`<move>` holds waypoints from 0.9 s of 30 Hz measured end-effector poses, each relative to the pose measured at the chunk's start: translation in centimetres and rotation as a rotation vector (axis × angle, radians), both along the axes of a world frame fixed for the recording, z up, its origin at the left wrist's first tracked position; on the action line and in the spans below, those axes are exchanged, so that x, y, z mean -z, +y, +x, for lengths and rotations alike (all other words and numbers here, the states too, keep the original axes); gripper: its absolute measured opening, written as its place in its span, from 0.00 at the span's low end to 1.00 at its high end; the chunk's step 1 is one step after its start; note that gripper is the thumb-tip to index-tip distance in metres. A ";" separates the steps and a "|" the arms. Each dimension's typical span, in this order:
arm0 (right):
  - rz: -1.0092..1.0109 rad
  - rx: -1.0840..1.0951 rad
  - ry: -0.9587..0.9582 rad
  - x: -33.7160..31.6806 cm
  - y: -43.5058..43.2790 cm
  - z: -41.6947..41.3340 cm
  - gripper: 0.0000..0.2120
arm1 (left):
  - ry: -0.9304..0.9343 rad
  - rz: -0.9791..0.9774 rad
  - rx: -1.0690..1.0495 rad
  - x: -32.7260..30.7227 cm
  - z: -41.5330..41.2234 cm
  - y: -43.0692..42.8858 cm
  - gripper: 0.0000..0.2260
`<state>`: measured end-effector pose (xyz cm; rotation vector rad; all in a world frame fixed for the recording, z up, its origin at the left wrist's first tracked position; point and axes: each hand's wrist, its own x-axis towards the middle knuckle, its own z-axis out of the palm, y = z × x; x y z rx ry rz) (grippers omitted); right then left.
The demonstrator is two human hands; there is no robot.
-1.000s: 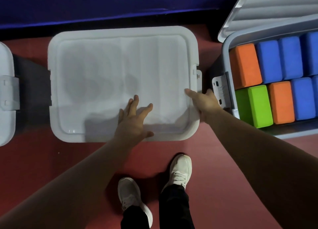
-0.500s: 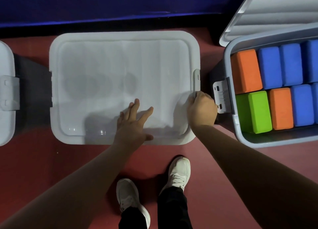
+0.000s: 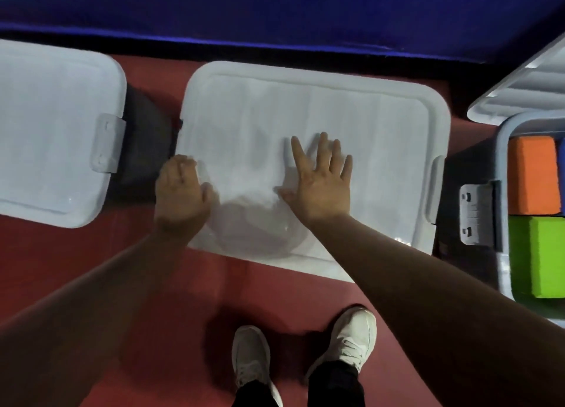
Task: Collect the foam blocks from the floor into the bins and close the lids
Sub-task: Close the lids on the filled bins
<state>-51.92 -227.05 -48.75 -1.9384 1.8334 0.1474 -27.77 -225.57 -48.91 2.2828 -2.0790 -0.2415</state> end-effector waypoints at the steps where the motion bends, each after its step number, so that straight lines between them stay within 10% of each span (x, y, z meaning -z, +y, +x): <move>1: 0.030 -0.001 -0.004 0.3 -0.5 1.7 0.44 | 0.019 0.031 -0.055 0.5 1.1 -0.2 0.24; 7: 0.116 -0.038 0.086 2.3 -0.8 6.0 0.50 | 0.549 0.395 -0.826 0.5 3.0 -2.9 0.42; 14: 0.089 -0.054 0.127 2.6 -0.9 6.4 0.48 | 1.048 0.462 -0.880 1.7 5.9 -3.2 0.18; 27: 0.073 -0.101 0.135 2.8 1.1 6.3 0.47 | 0.715 0.103 -0.649 2.8 4.8 2.7 0.28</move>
